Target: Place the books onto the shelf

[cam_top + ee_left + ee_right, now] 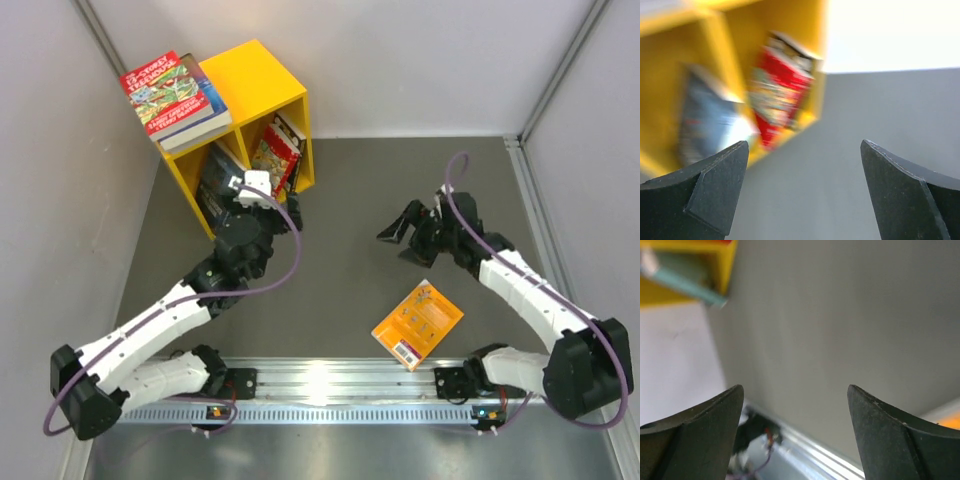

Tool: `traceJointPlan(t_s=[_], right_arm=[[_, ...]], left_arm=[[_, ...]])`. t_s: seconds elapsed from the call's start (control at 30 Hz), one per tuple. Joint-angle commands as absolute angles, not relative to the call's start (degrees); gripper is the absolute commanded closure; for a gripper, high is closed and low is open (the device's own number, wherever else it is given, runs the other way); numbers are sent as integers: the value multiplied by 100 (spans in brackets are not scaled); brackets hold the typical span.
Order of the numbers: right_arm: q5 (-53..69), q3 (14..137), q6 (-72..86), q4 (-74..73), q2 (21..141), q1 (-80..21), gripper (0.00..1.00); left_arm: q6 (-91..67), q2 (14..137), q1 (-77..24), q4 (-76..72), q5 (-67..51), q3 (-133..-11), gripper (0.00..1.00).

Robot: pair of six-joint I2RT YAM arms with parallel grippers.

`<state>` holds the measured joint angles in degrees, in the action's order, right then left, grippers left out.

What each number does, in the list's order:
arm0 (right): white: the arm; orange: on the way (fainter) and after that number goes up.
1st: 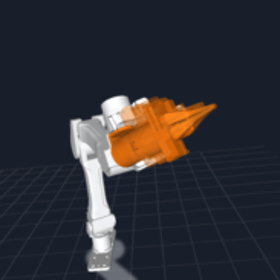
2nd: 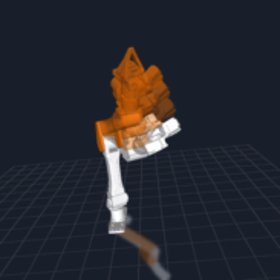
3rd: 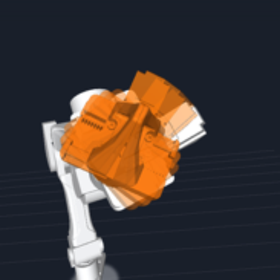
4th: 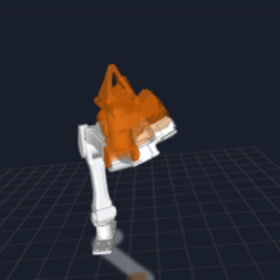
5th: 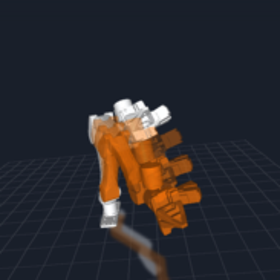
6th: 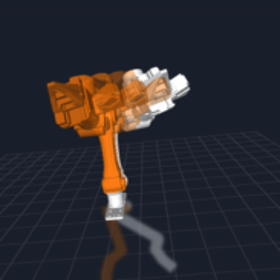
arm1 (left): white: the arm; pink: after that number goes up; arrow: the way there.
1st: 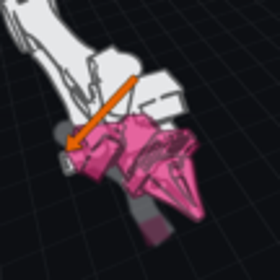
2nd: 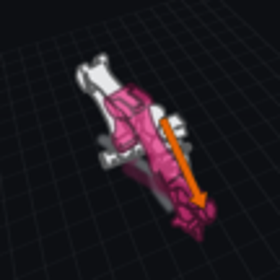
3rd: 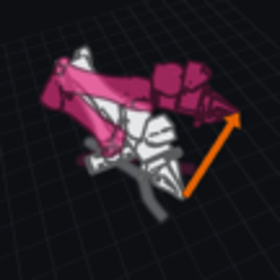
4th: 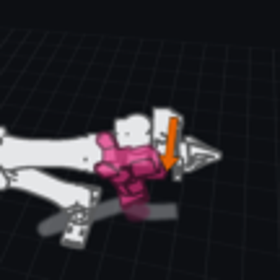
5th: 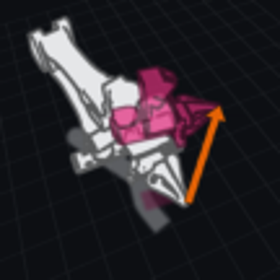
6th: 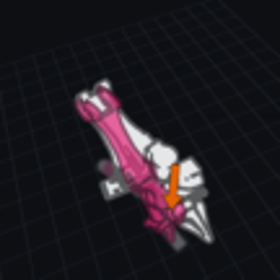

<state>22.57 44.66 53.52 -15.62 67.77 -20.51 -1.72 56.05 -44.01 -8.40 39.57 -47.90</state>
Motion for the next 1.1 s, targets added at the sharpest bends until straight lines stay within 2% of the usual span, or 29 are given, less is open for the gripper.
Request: traceJointPlan(t_s=[0.0, 0.1, 0.17, 0.27, 0.37, 0.63, 0.8, 1.07], right_arm=[[28, 5237, 4904, -4453, 6601, -1925, 15], [-921, 5326, 5141, -5523, 6574, -1916, 13], [-1360, 5213, 5429, -5913, 6408, -1890, 8], [-1153, 4669, 5781, -6205, 5925, -1635, 9], [-653, 4009, 6177, -6065, 5433, -1512, 11], [-431, 3376, 6302, -6135, 5229, -1521, 12], [386, 2498, 6468, -5020, 5194, -1529, 16], [807, 2066, 6574, -3957, 5554, -1704, 18]], left_arm=[[-1589, 6116, -4763, 211, 2905, -5124, 2], [-2205, 6836, -4948, 158, 1893, -5273, 2], [-2583, 7545, -5036, 123, 864, -5544, 2], [-2926, 8494, -5263, 53, -374, -5957, 2], [-3102, 9216, -5553, -113, -929, -6292, 2], [-3787, 10133, -5827, -860, -1933, -6258, 2], [-3999, 10538, -5959, -967, -2232, -6109, 2], [-4429, 11205, -5994, -1230, -2496, -6047, 2]])
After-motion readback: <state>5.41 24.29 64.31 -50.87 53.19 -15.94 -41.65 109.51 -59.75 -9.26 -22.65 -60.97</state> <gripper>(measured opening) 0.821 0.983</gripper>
